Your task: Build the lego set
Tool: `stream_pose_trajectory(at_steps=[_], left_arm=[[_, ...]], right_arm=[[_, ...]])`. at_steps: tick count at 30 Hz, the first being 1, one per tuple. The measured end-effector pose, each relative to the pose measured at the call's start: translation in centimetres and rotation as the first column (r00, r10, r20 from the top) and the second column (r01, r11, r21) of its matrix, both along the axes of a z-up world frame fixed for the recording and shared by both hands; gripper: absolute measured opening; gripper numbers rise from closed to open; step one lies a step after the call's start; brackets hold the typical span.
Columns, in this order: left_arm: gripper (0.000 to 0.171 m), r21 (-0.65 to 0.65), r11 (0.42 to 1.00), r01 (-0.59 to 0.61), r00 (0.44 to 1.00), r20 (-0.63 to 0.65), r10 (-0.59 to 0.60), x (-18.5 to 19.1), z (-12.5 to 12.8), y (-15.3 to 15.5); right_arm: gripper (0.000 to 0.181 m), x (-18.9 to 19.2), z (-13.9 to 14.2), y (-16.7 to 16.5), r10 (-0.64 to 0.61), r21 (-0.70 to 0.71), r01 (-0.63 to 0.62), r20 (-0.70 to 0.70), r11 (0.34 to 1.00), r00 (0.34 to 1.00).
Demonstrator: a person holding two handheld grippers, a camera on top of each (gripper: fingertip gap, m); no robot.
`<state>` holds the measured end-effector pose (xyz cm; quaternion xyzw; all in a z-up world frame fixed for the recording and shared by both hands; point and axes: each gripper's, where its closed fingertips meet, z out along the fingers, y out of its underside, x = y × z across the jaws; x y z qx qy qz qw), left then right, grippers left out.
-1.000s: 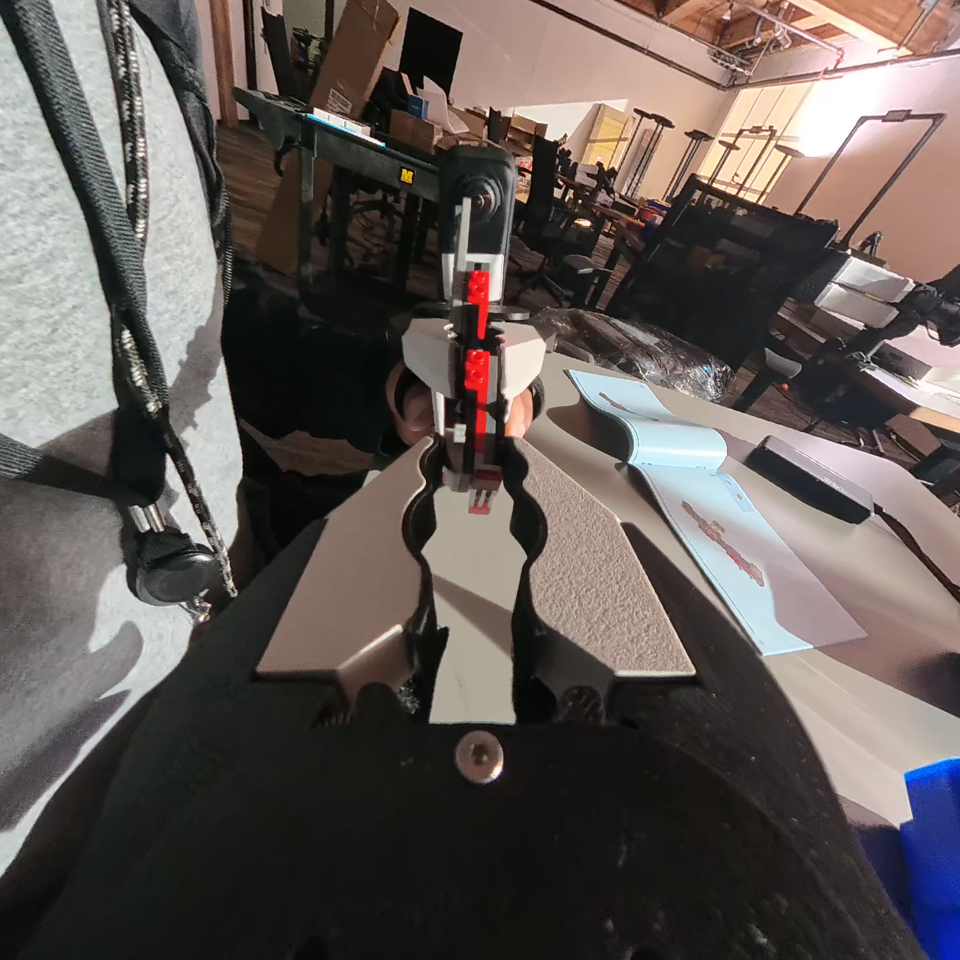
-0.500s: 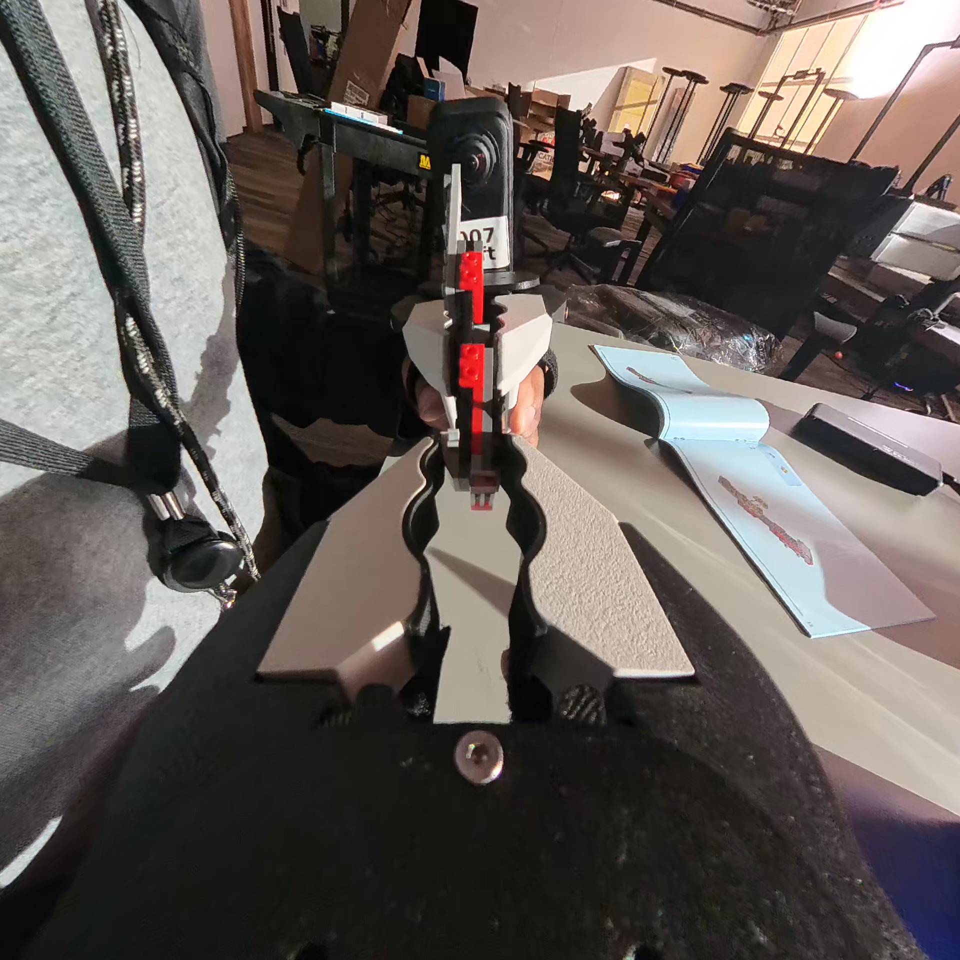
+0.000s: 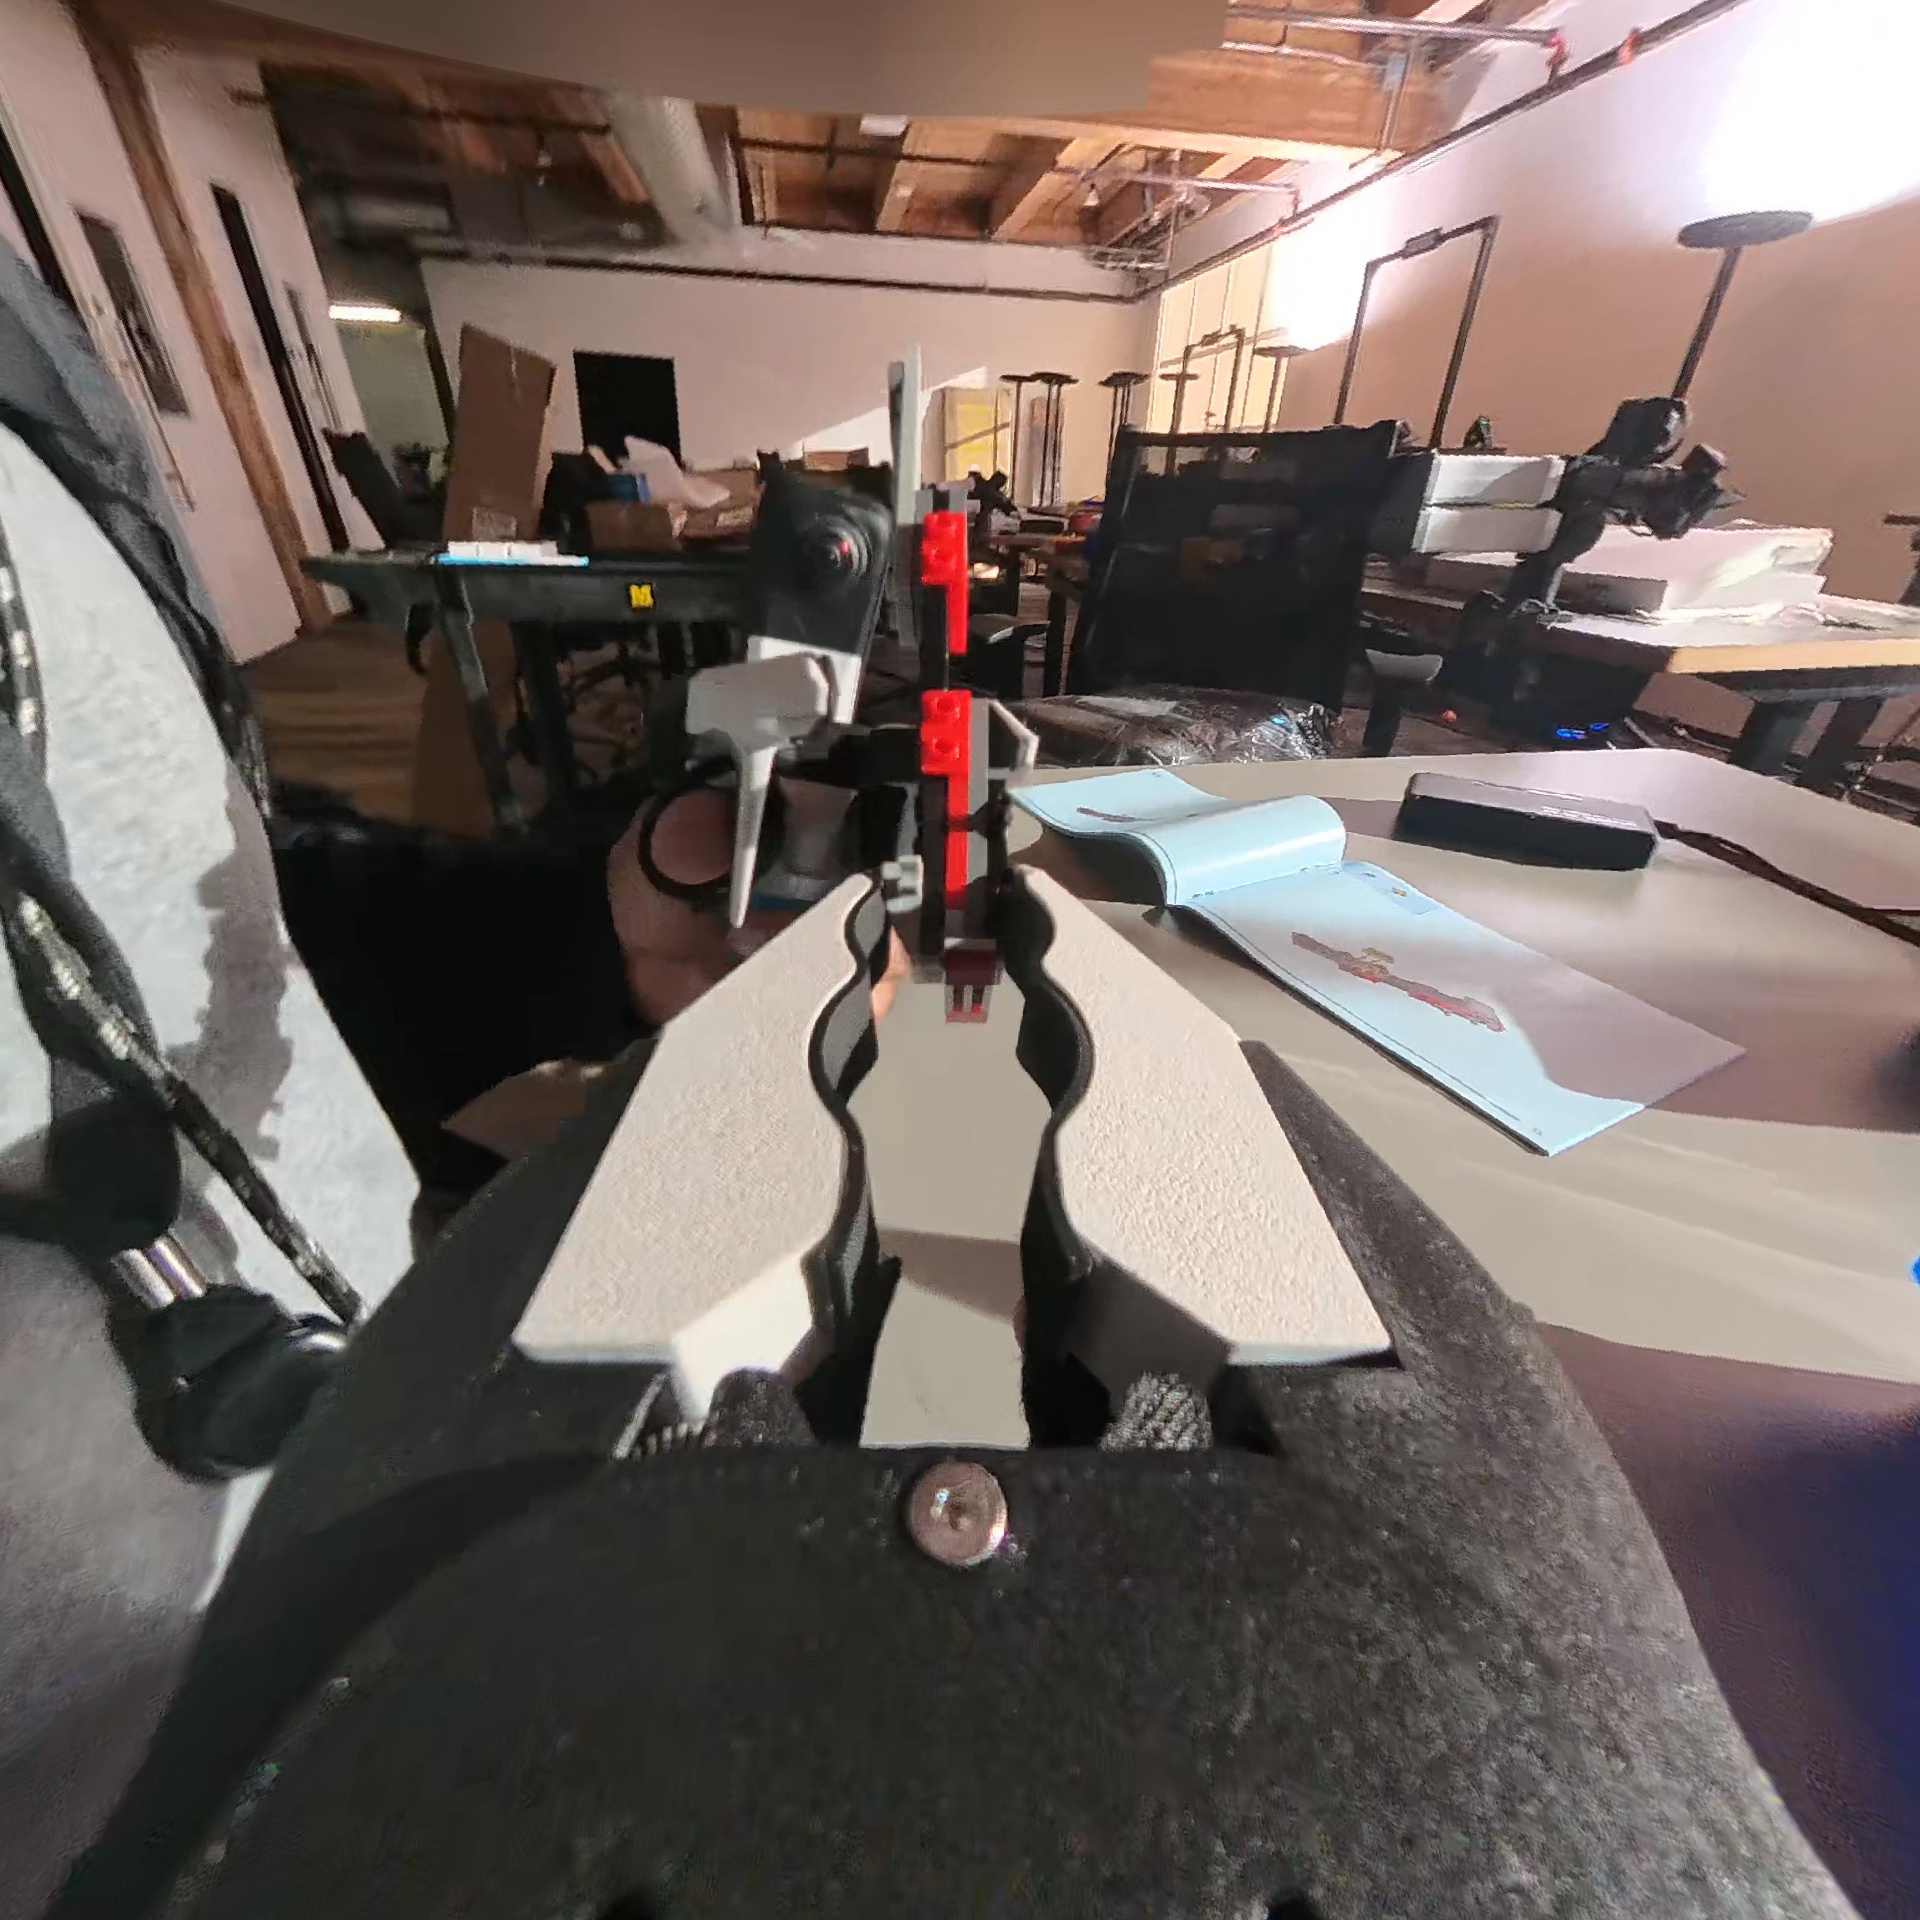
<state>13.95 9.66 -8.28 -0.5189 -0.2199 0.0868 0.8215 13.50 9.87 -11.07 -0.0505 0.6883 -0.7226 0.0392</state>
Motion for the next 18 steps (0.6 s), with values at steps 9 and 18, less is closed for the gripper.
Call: stream_pose_trajectory(at_steps=[9, 18], left_arm=[[0.026, 0.103, 0.995, 0.016, 0.999, 0.050, -0.022, -0.4, 0.3, 0.1], [0.015, 0.143, 0.989, 0.031, 1.000, -0.006, -0.030, 0.1, 0.8, -0.2]], right_arm=[[0.024, 0.3, 0.9, -0.1, 0.036, -0.070, -0.028, 0.108, 0.997, 0.993], [0.024, 1.1, 0.8, -0.5, 0.055, -0.063, -0.050, 0.083, 0.997, 0.995]])
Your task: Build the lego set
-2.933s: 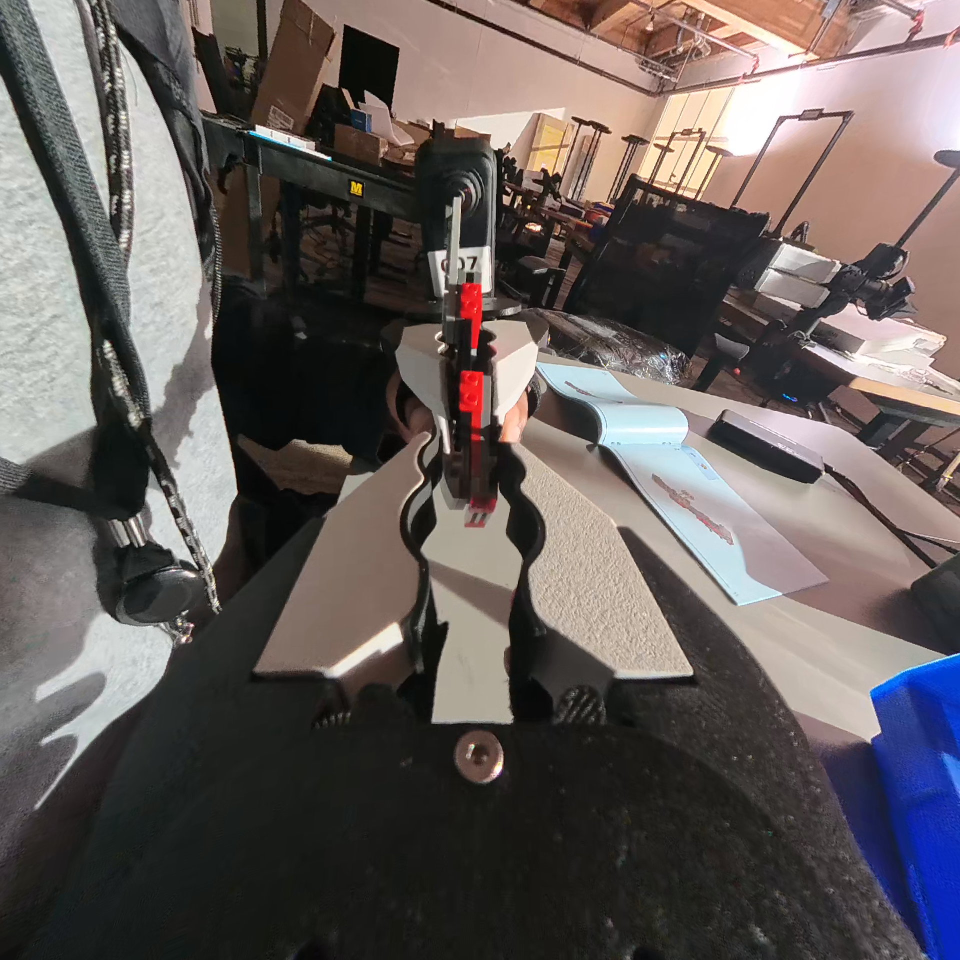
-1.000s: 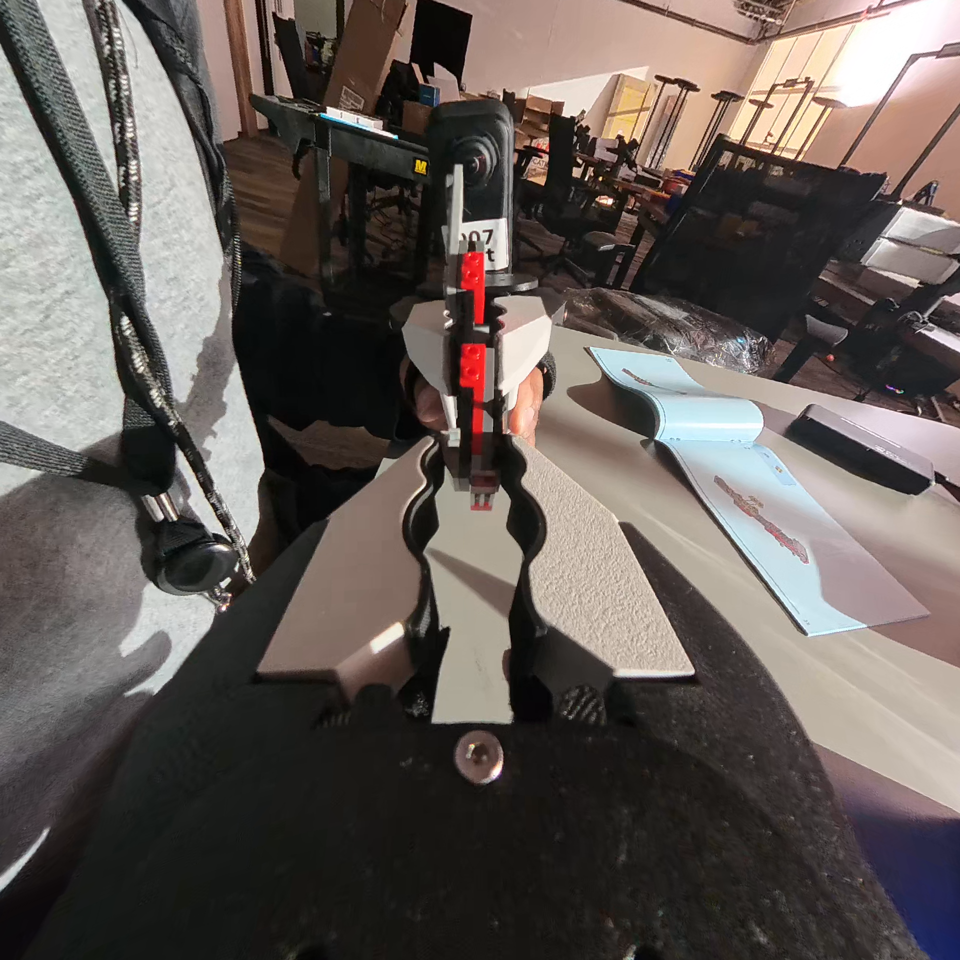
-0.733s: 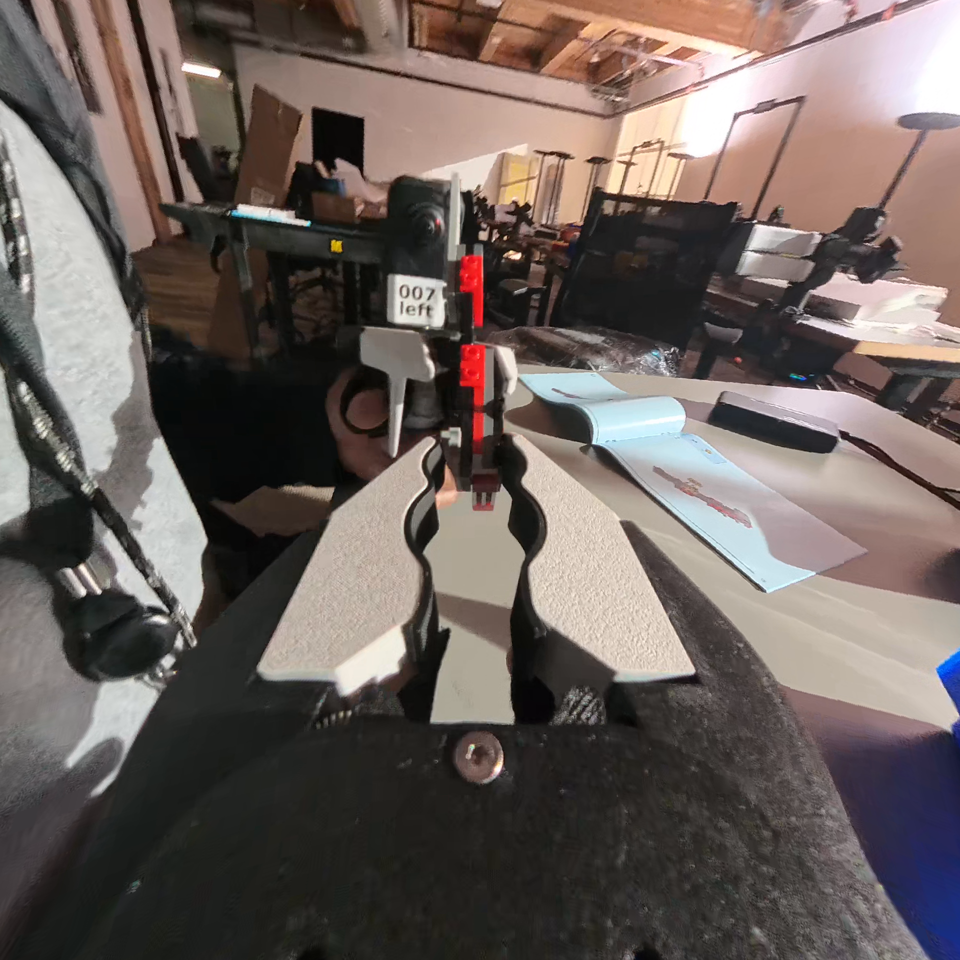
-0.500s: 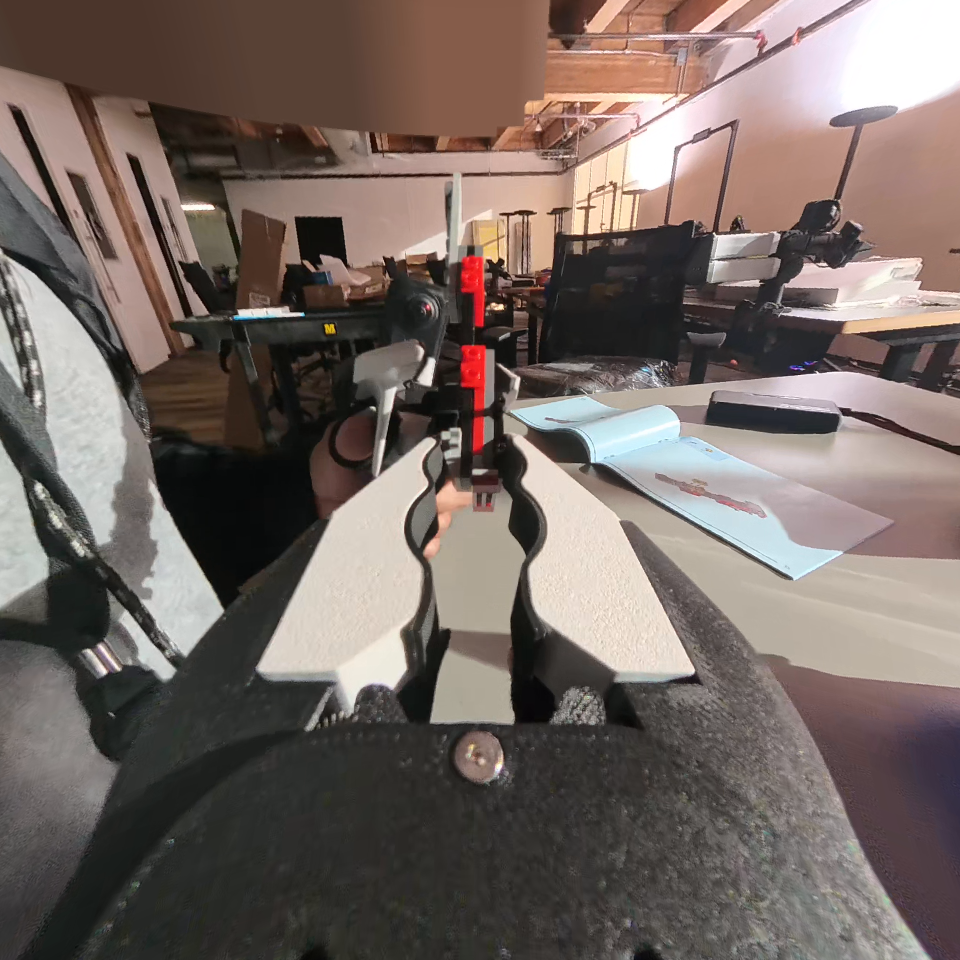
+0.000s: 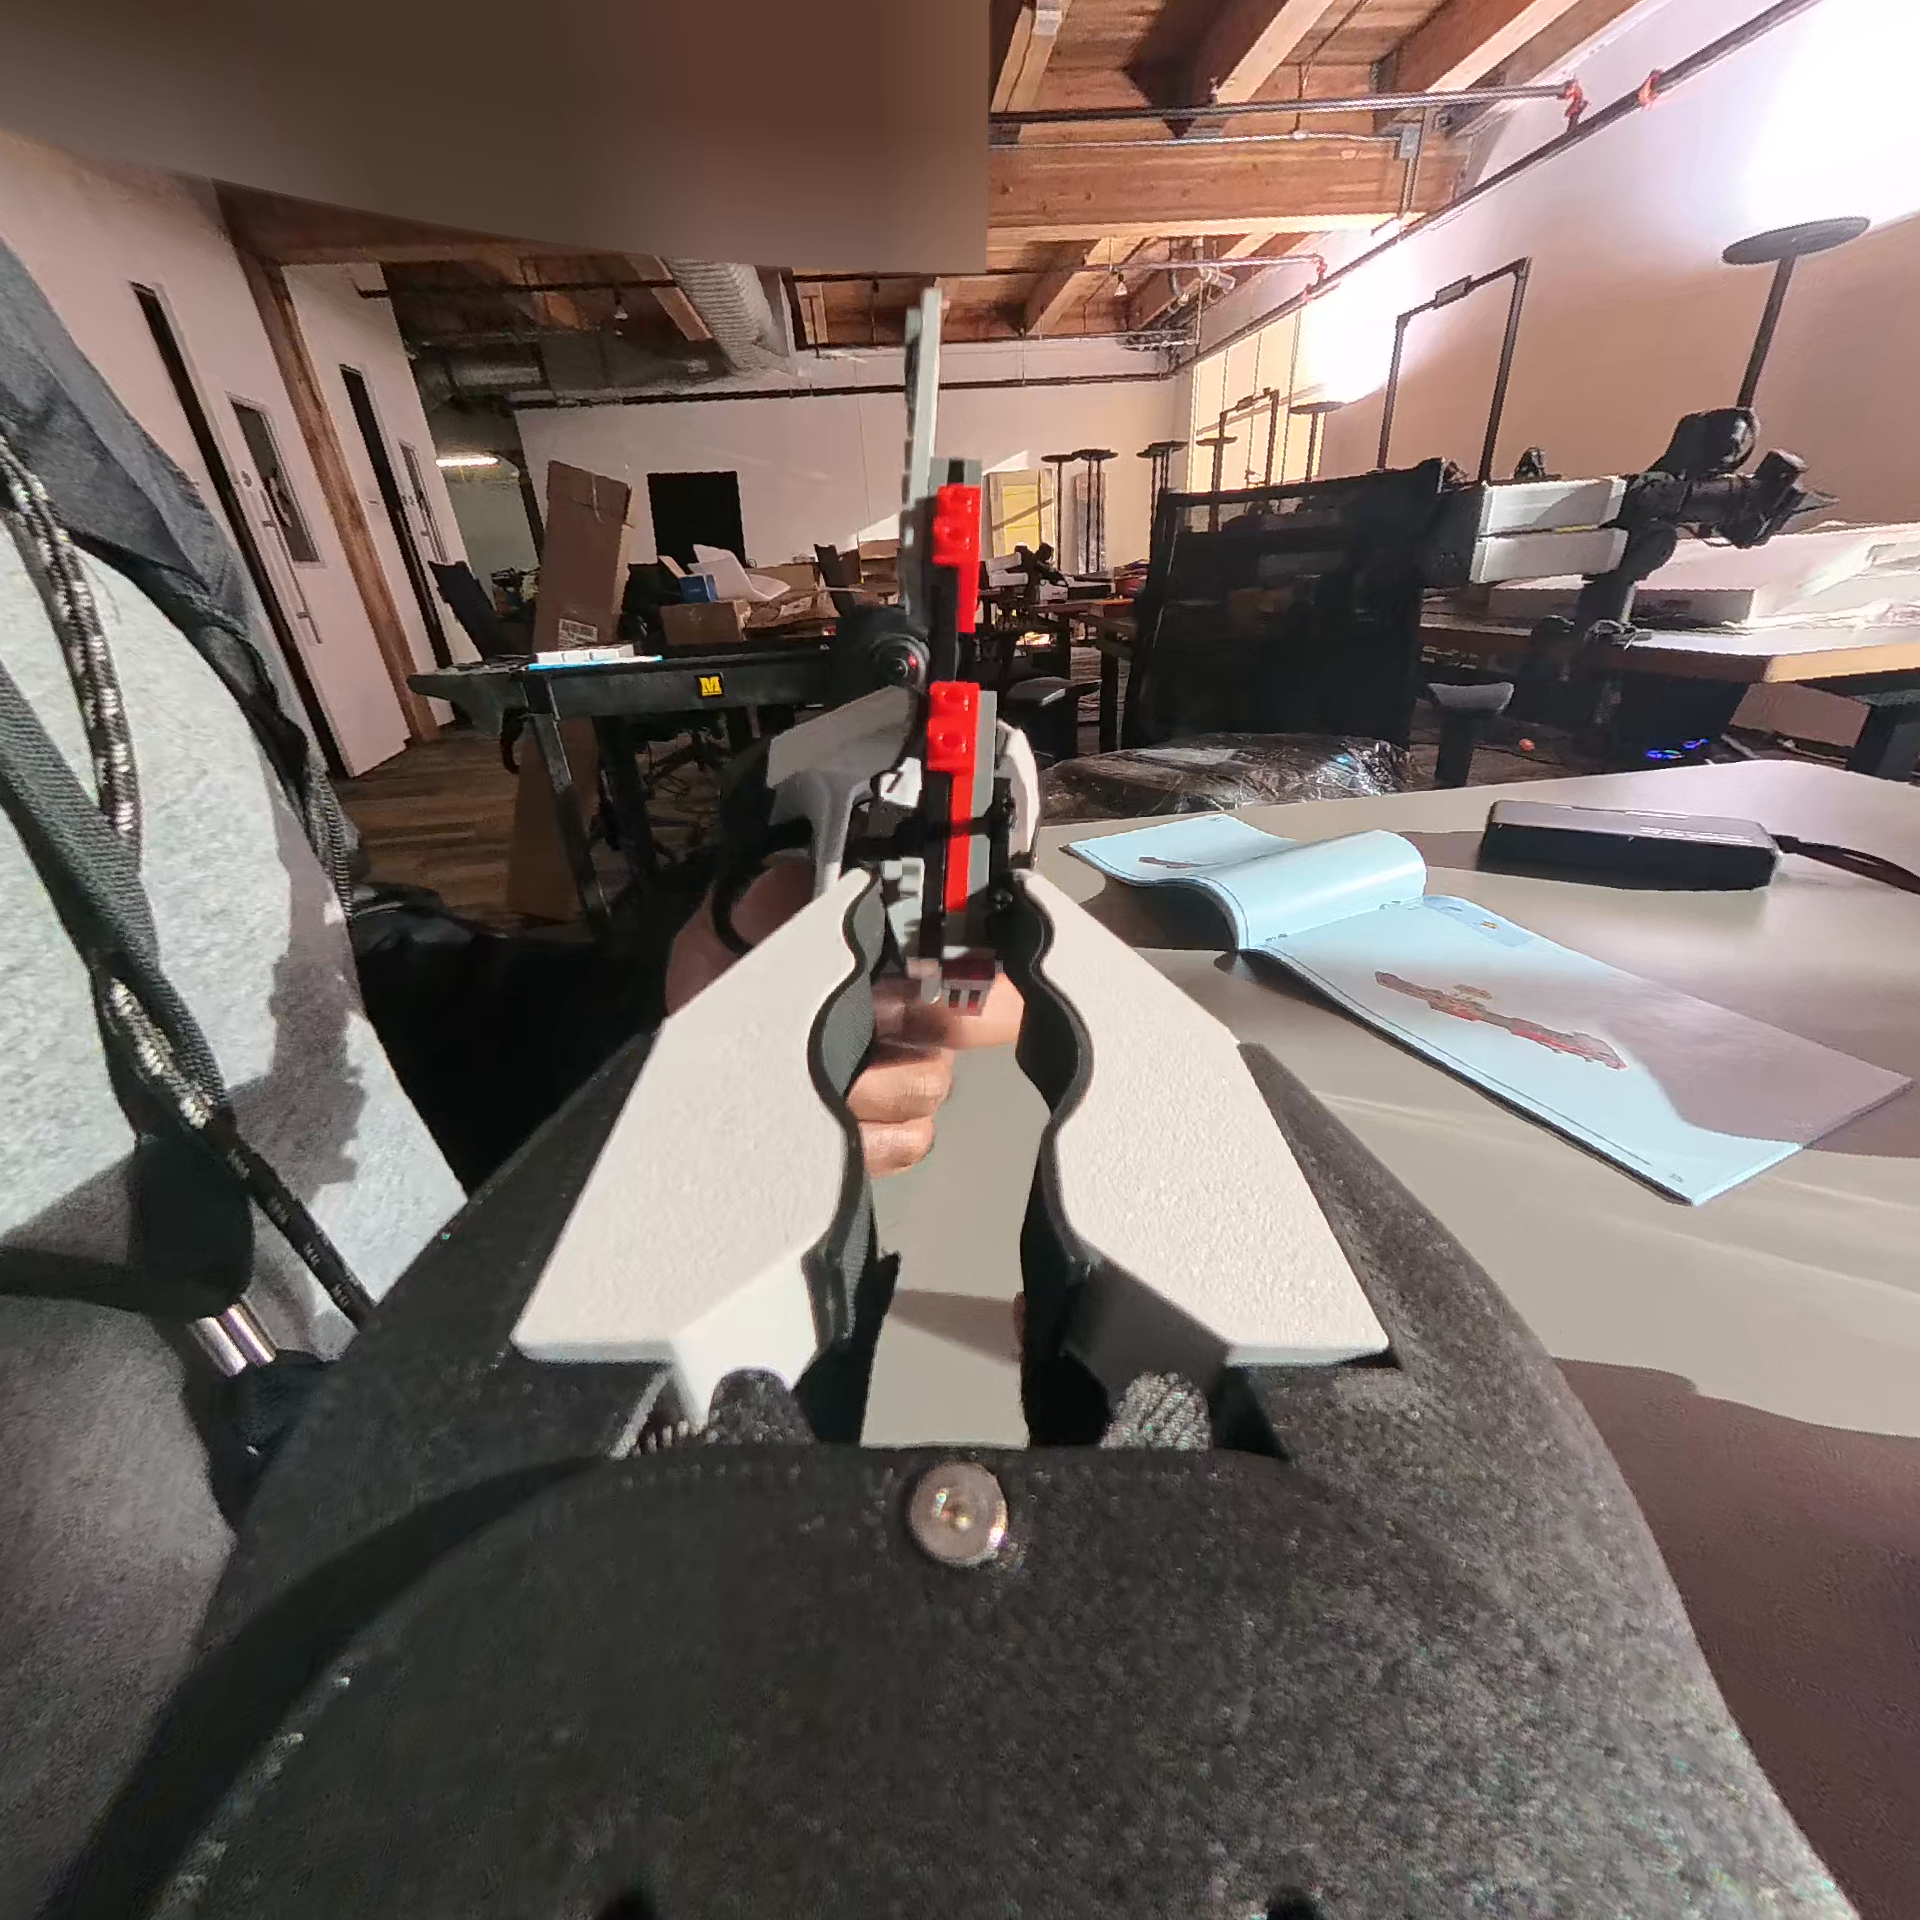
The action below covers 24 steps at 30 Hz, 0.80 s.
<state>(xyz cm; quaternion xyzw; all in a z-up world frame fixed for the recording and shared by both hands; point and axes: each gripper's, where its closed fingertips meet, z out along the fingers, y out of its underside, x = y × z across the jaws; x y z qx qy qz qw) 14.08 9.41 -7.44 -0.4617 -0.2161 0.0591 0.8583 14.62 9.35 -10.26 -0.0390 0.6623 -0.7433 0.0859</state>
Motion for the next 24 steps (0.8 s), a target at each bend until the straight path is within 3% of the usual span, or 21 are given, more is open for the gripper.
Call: stream_pose_trajectory(at_steps=[7, 14, 24], left_arm=[[0.014, -0.131, 0.987, -0.097, 0.993, -0.078, 0.088, 0.2, 0.2, 0.2], [0.014, -0.319, 0.925, -0.207, 0.970, -0.187, 0.153, 0.3, -0.5, -0.2], [0.014, -0.527, 0.804, -0.276, 0.928, -0.363, 0.080, 1.6, -1.8, 1.2]], right_arm=[[0.026, 0.3, 0.0, 0.0, 0.030, 0.005, -0.030, 0.012, 1.000, 0.999], [0.040, -1.1, 0.3, 1.1, -0.050, 0.055, 0.056, -0.105, 0.997, 0.993], [0.020, 1.1, 1.5, 1.1, 0.012, 0.086, 0.020, -0.350, 0.996, 0.937]])
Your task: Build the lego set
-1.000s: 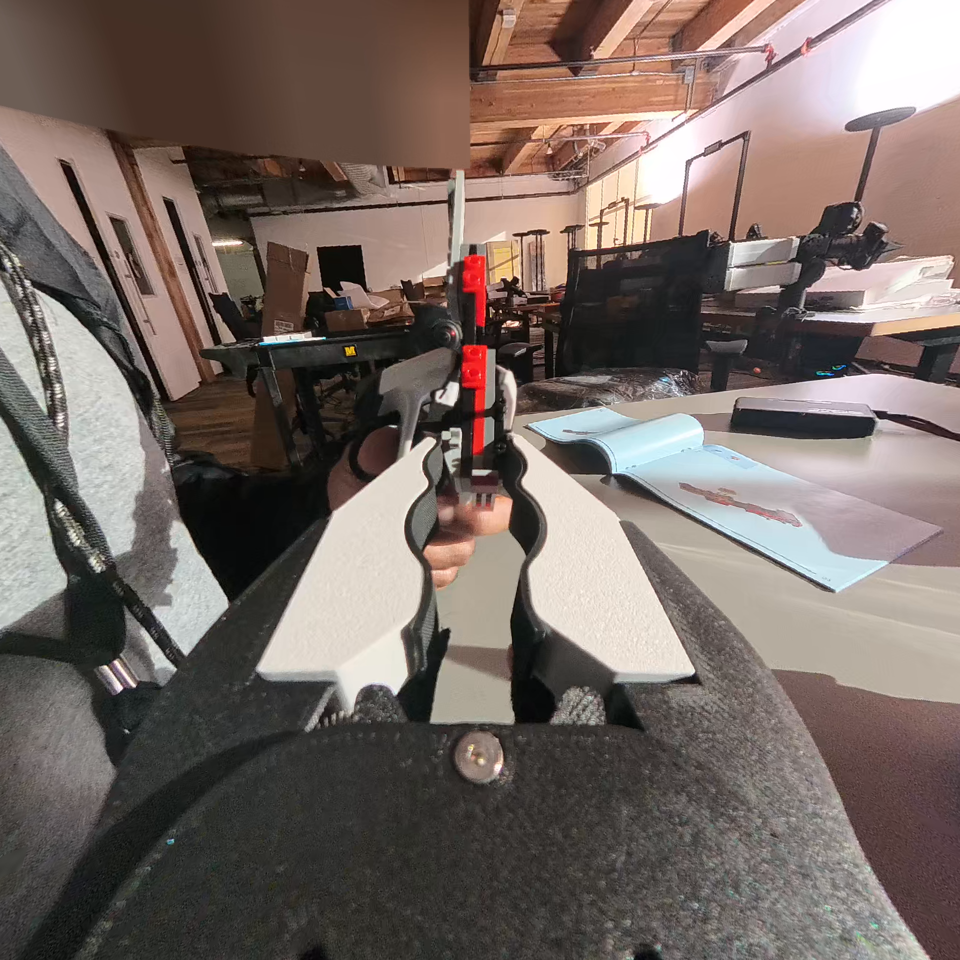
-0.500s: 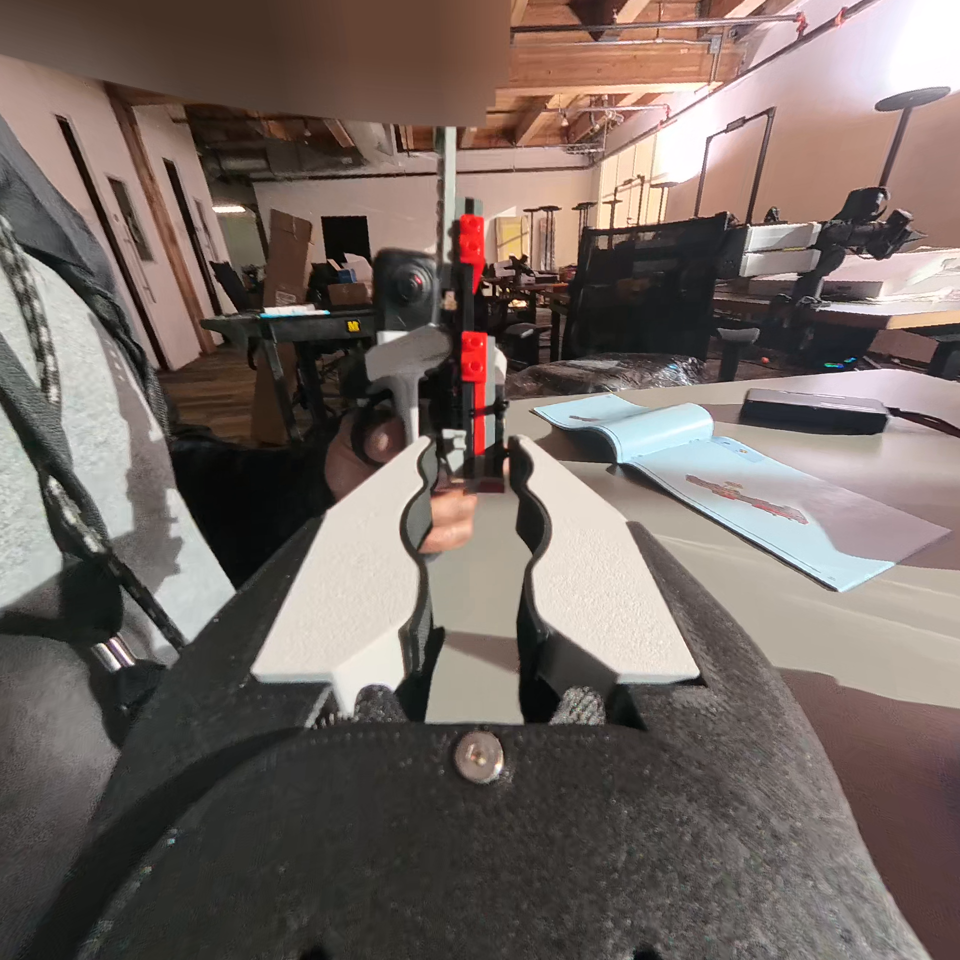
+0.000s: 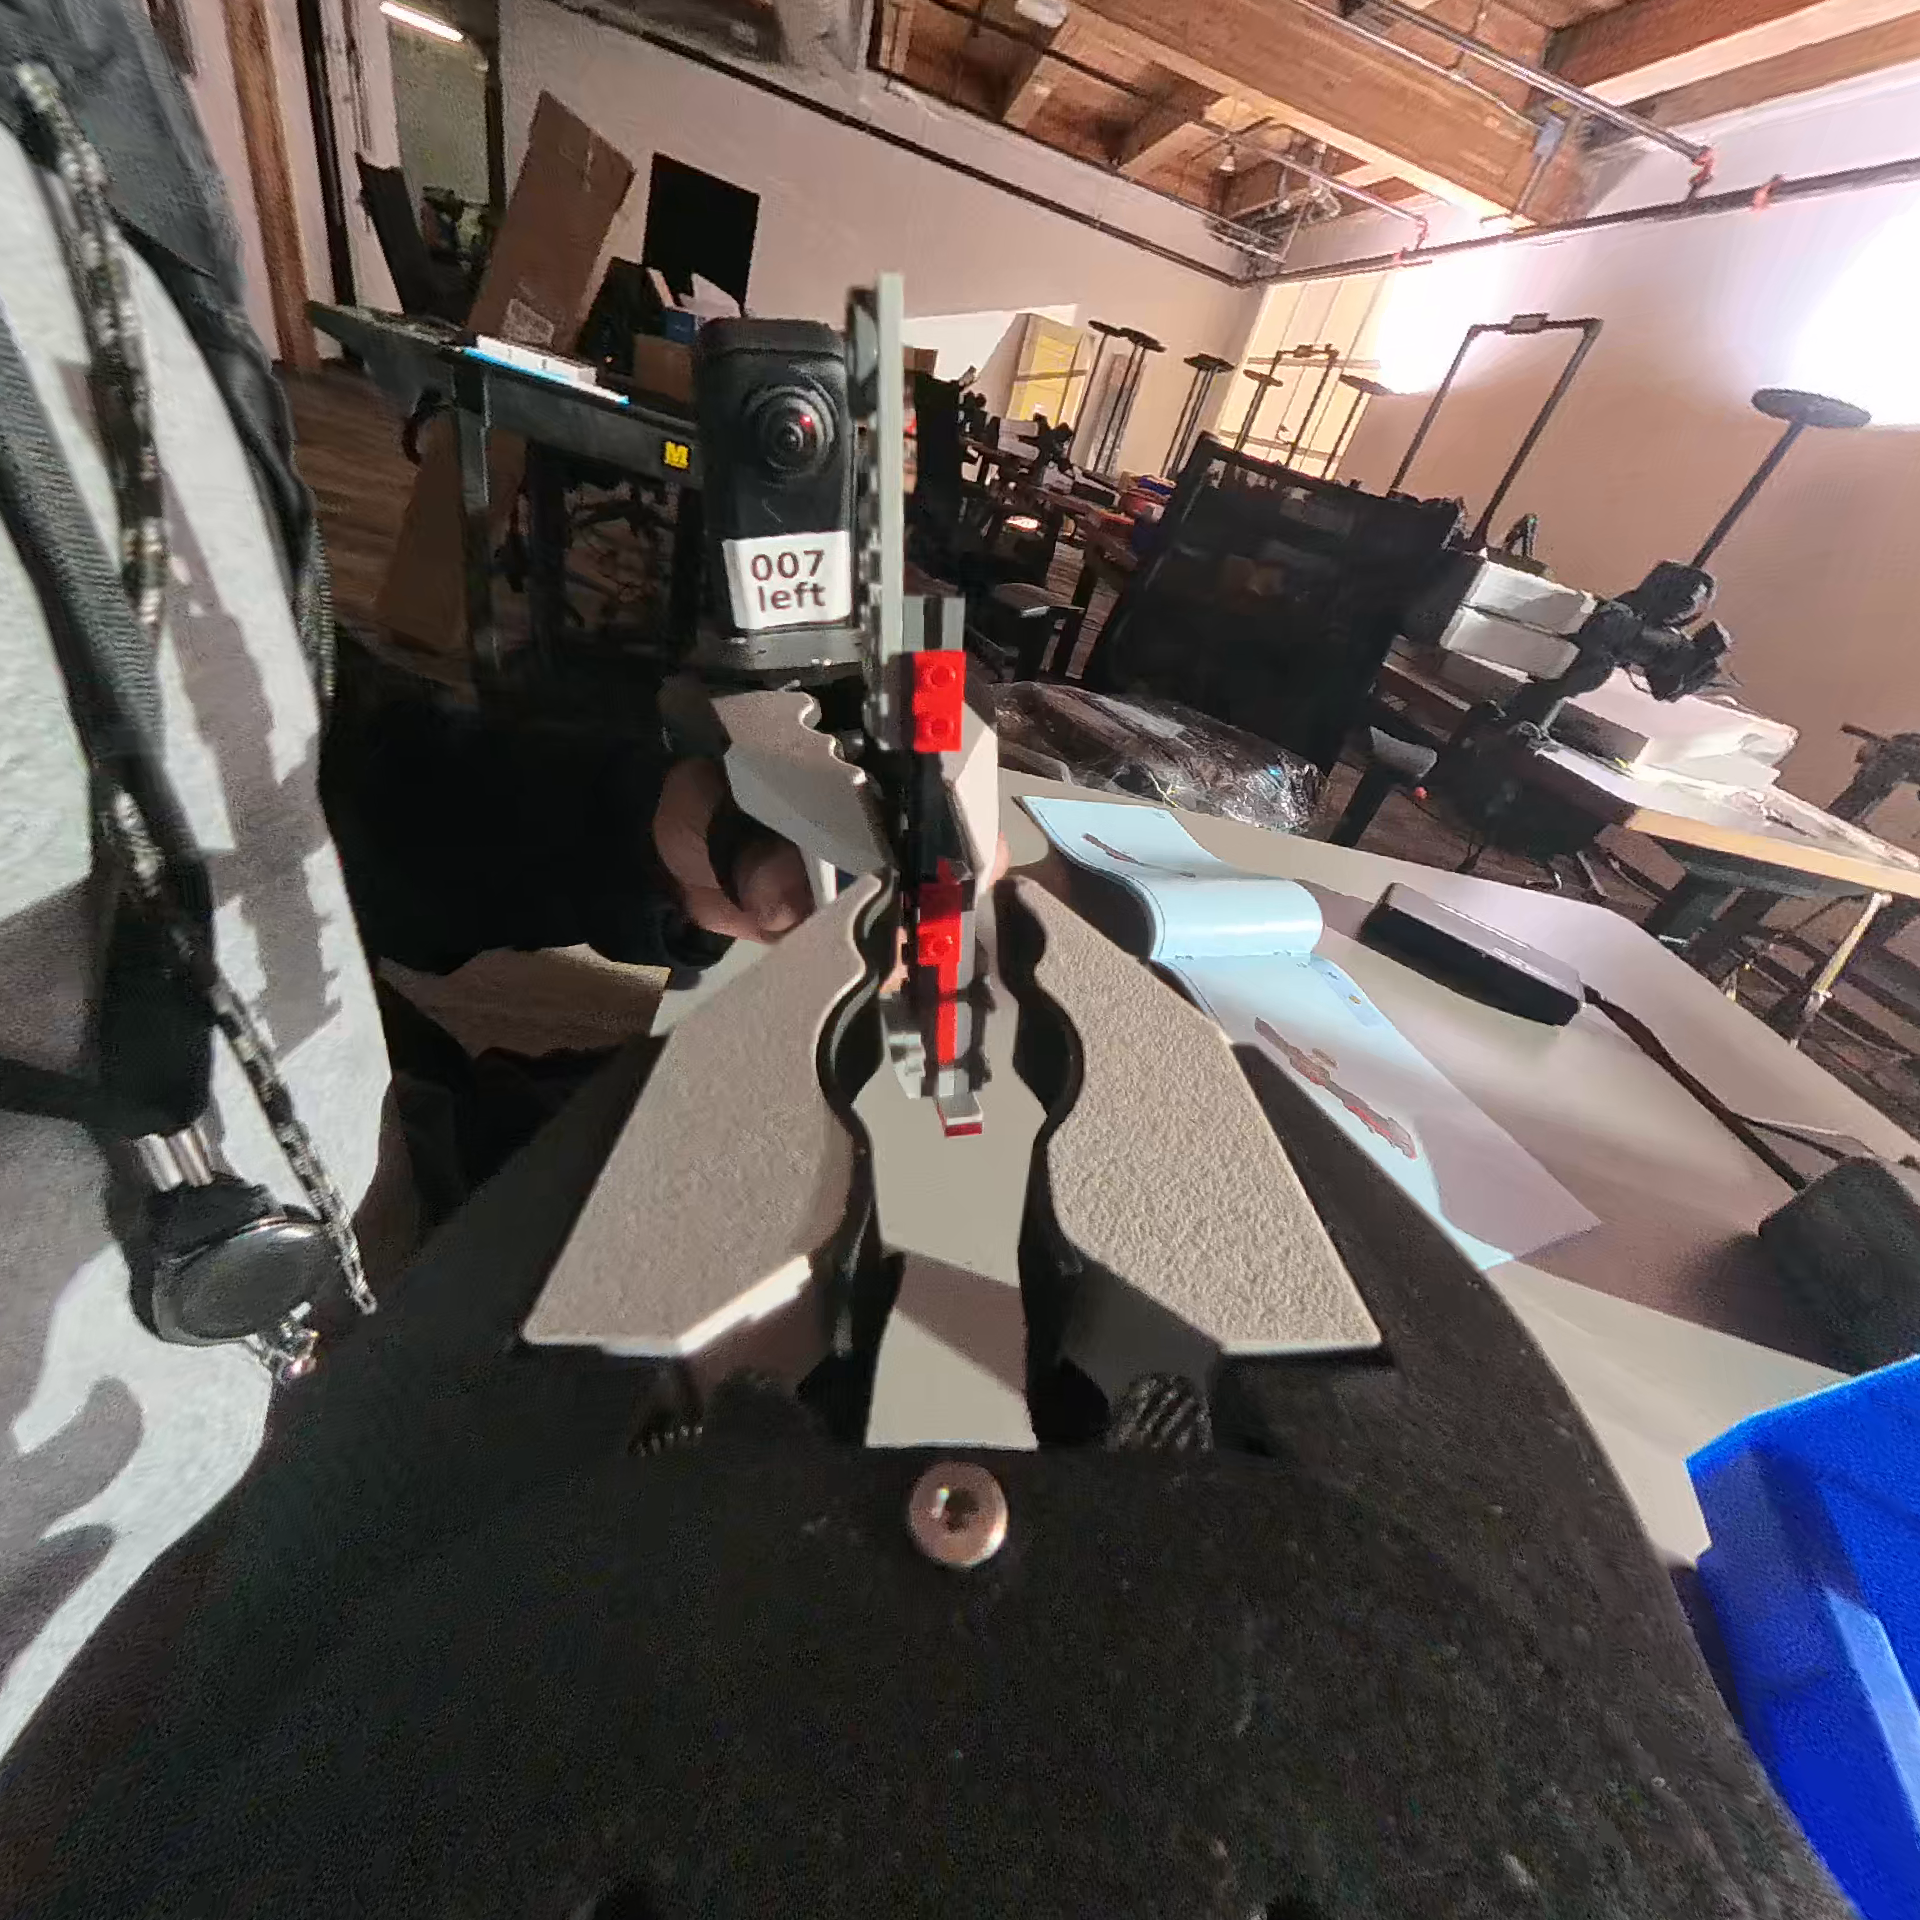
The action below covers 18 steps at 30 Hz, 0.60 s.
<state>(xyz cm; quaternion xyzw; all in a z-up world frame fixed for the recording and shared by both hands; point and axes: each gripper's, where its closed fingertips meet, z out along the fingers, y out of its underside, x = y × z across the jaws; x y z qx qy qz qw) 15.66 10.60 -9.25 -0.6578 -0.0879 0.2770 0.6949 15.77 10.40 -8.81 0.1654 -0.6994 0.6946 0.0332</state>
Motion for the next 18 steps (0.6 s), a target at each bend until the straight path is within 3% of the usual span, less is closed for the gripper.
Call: stream_pose_trajectory(at_steps=[7, 18], left_arm=[[0.013, -0.108, 0.994, -0.001, 0.996, -0.085, -0.008, 0.9, -0.4, 0.4], [0.013, -0.168, 0.986, 0.007, 0.990, -0.136, -0.031, 1.4, -0.9, 1.1]], right_arm=[[0.017, 0.9, -0.7, 0.4, 0.041, 0.022, -0.040, -0.048, 0.999, 0.998], [0.015, 1.6, -2.1, 0.0, 0.063, 0.076, -0.053, -0.130, 0.996, 0.989]])
